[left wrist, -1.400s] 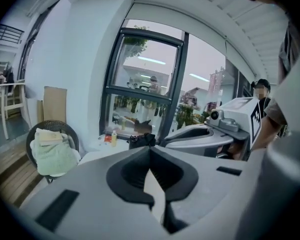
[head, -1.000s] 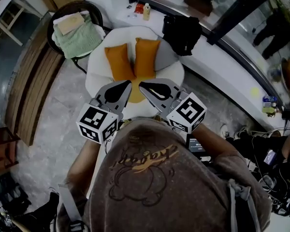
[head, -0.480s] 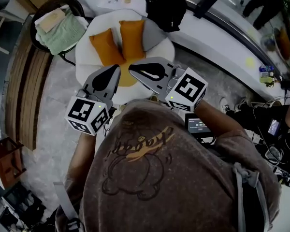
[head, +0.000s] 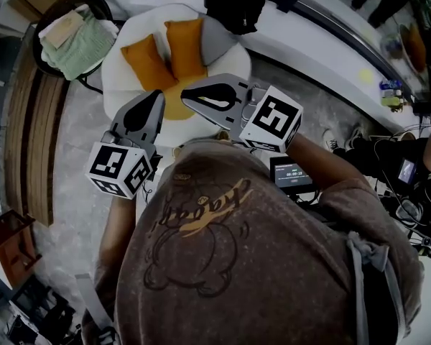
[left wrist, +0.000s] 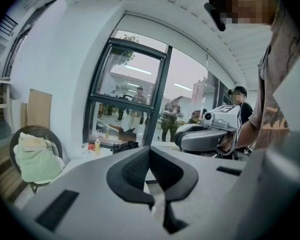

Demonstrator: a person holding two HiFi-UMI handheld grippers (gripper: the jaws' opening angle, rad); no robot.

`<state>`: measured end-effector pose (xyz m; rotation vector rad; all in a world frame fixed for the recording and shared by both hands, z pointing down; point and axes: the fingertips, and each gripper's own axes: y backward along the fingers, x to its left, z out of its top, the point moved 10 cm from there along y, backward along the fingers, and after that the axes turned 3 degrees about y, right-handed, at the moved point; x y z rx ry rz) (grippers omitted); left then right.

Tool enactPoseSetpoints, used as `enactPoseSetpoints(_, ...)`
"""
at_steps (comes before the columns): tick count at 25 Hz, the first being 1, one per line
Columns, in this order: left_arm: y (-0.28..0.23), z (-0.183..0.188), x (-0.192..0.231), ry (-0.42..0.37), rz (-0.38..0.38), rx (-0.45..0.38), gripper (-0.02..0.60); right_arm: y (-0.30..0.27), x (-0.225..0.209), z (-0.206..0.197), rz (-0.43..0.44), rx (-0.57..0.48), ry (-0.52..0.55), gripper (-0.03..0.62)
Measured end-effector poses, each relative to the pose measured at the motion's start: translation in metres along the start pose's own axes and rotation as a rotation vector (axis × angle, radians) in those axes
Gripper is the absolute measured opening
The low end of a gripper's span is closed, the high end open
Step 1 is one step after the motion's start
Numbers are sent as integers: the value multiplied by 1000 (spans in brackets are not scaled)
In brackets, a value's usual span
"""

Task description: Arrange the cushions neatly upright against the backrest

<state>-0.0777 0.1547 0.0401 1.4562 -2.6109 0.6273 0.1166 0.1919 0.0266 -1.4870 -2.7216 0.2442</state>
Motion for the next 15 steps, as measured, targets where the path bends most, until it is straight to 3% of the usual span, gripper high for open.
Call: enactPoseSetpoints(15, -5, -32, 24, 5, -18, -10, 5, -26, 1, -25, -18, 0, 35, 26)
